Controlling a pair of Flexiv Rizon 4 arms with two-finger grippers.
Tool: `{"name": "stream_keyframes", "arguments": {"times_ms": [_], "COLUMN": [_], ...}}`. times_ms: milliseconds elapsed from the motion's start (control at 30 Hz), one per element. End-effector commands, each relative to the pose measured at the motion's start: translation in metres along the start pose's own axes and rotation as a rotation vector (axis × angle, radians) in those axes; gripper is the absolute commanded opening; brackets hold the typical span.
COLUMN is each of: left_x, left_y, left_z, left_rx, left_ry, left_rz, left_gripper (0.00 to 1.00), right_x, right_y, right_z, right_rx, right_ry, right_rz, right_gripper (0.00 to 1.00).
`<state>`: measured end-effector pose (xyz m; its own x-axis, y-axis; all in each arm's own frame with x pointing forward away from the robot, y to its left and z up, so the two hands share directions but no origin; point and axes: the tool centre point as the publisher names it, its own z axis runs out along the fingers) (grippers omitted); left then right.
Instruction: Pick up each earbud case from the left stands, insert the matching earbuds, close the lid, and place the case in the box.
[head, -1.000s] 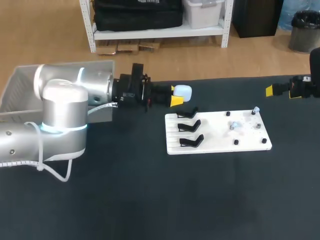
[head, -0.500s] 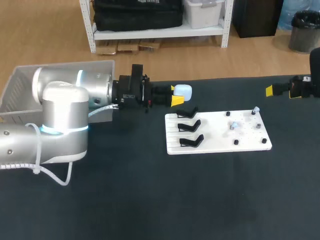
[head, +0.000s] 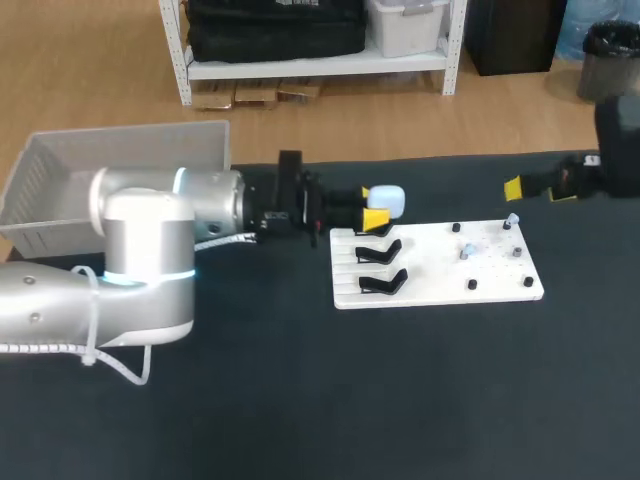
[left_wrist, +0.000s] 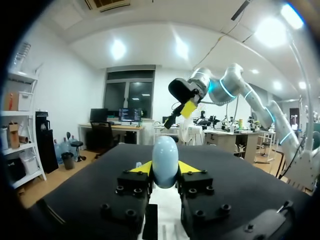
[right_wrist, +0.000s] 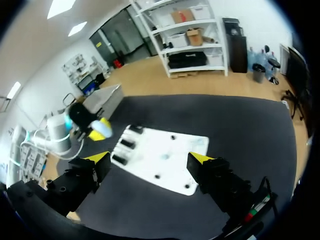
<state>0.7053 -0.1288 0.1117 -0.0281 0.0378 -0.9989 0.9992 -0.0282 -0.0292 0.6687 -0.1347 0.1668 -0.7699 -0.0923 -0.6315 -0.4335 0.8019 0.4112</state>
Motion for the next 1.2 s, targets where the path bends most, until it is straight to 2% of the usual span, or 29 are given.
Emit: {"name": "stream_keyframes", "arguments": {"times_ms": [33, 233, 567, 900, 1200], "left_x": [0.004, 0.007, 0.013, 0.014, 0.013], "left_y": [0.003, 0.004, 0.006, 0.007, 0.007], "left_z": [0.003, 0.000, -0.003, -0.003, 0.000], "left_rx": [0.016, 0.019, 0.012, 0.018, 0.024], "left_ry": [0.003, 0.008, 0.015, 0.008, 0.010], "left_rz": [-0.003, -0.013, -0.010, 0.011, 0.034], "left_gripper": [0.00, 0.00, 0.00, 0.00, 0.00], "right_x": [0.002, 0.010, 0.015, 0.016, 0.015], "right_y": [0.021, 0.054, 0.087, 0.094, 0.097], "right_z": [0.001, 0.019, 0.053, 0.076, 0.085], "right_rx": [-0.027, -0.059, -0.027, 0.005, 0.014], "right_ry": [0.041, 0.095, 0.145, 0.186, 0.198], "right_rz": [-0.024, -0.050, -0.084, -0.097, -0.093], "right_gripper": [1.00, 1.00, 1.00, 1.00, 1.00]}}
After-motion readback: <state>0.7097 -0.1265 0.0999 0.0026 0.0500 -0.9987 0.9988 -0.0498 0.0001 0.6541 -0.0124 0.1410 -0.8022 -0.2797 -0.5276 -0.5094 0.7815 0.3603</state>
